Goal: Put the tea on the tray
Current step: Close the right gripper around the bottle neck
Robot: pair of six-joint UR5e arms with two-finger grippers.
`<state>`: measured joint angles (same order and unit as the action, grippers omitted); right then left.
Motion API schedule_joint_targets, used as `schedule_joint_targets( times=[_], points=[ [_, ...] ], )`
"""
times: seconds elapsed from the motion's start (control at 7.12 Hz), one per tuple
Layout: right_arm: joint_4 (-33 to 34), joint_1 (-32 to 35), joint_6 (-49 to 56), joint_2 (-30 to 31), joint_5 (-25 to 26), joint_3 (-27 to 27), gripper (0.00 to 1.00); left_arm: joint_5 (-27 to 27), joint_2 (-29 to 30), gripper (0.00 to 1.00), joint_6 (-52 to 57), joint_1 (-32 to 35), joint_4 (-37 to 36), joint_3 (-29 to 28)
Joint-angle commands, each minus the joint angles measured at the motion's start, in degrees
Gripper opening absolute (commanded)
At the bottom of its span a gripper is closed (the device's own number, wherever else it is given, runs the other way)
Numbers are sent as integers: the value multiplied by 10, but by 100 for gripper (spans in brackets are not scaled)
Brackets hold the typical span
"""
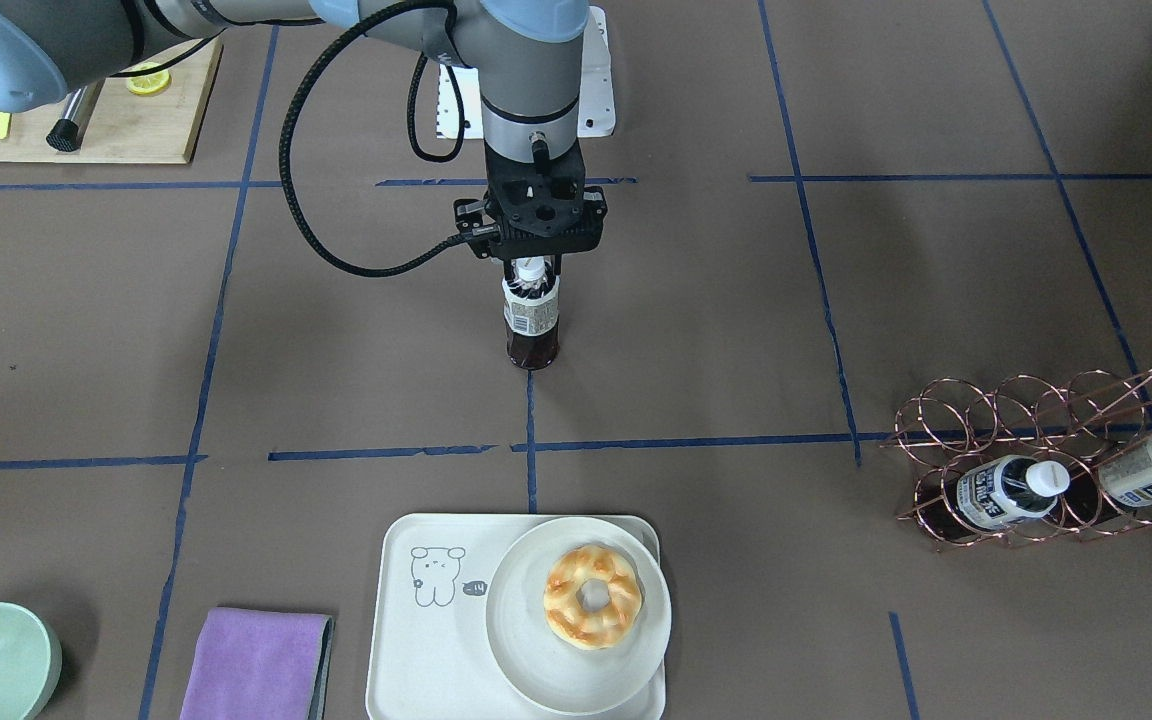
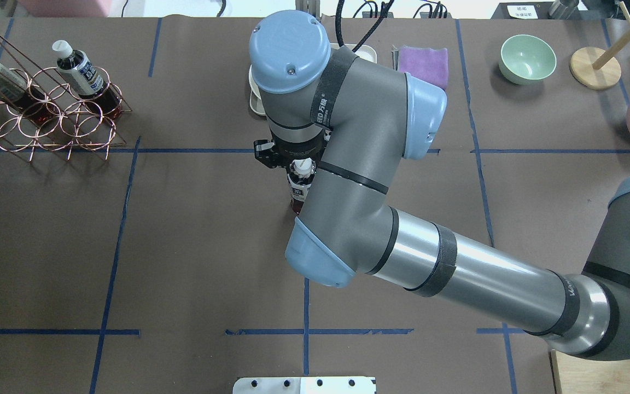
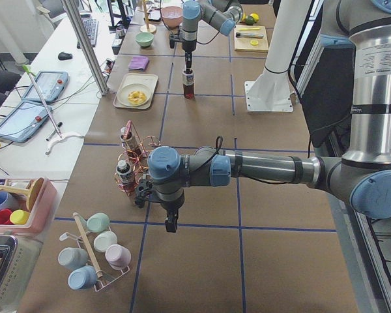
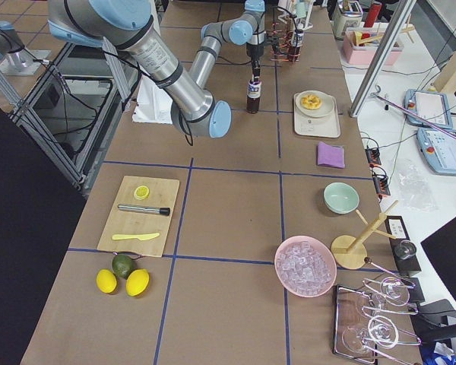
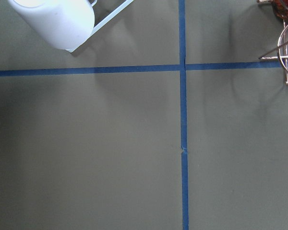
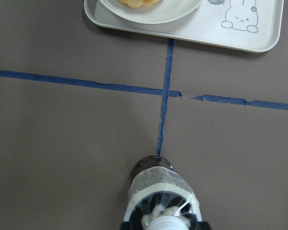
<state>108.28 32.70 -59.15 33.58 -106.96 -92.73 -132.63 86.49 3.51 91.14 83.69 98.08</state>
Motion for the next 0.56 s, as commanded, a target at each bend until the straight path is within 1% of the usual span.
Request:
schedule_joint_targets(
  times=[0.0,0.42],
  points=[
    [-1,0,0,-2,0,0,53,1,0,100,0,0,0,0],
    [-1,0,0,1,3,-1,53,0,0,100,0,0,0,0]
  ],
)
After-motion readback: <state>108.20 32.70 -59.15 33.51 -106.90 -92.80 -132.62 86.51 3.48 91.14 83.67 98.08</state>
